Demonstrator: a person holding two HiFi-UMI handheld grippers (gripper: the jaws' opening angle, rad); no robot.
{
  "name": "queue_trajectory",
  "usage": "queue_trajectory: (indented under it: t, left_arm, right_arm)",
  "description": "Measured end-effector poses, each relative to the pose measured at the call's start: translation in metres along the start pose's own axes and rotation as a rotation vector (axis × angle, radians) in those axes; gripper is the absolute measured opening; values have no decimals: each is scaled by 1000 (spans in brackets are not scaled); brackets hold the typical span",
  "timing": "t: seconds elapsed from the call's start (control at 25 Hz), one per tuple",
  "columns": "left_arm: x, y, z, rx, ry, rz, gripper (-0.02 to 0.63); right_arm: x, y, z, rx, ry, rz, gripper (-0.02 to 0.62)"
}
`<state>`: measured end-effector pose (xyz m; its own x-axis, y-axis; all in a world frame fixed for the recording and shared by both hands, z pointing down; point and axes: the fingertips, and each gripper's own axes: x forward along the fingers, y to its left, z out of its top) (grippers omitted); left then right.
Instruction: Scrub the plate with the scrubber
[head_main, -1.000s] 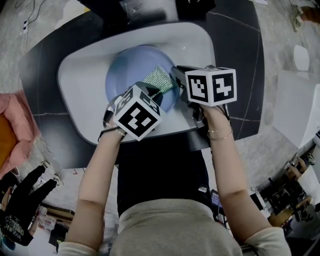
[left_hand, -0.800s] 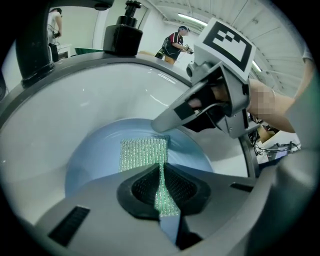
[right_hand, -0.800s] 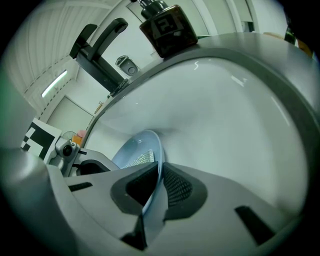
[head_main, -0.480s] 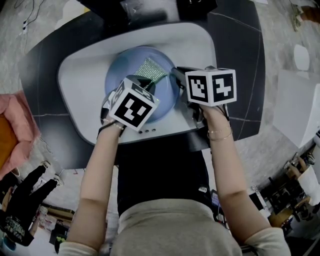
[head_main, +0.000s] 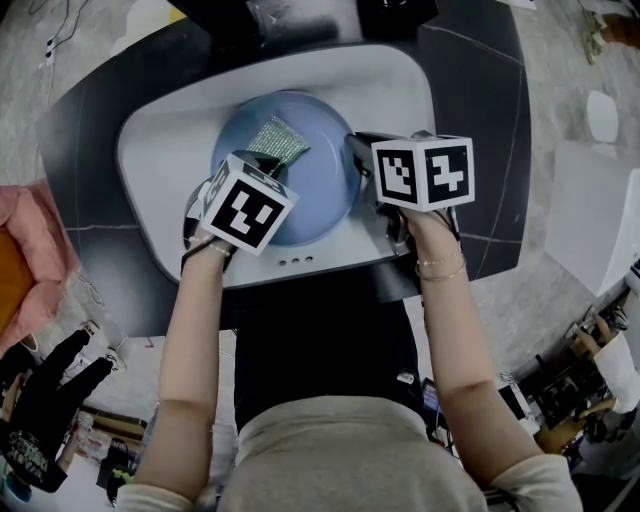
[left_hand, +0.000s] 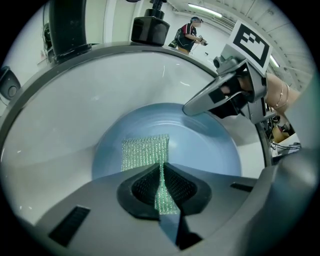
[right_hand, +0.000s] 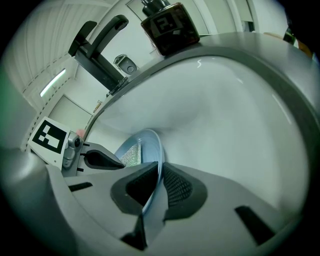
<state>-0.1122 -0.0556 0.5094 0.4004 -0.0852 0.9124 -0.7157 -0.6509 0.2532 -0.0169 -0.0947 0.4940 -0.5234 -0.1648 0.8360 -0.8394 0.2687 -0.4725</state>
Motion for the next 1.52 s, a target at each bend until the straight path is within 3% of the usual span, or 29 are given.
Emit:
queue_trajectory:
  t: [0.56,1.04,1.24,1.52]
  left_arm:
    - [-4,2,-5,15,-8,14,43]
    - [-30,1,0,-14,-114,57,35]
    - [-50,2,4,-47,-168,78,34]
    - [-93,1,15,-102,-280,116,34]
  right_arm:
    - [-3,1,4,-61,6,-88,43]
    - [16,-8,-4,-177,115,-220,36]
    - [25,-12,-11,-219,157,-240,79]
    - [16,-7,-7,-285,141,-263,151]
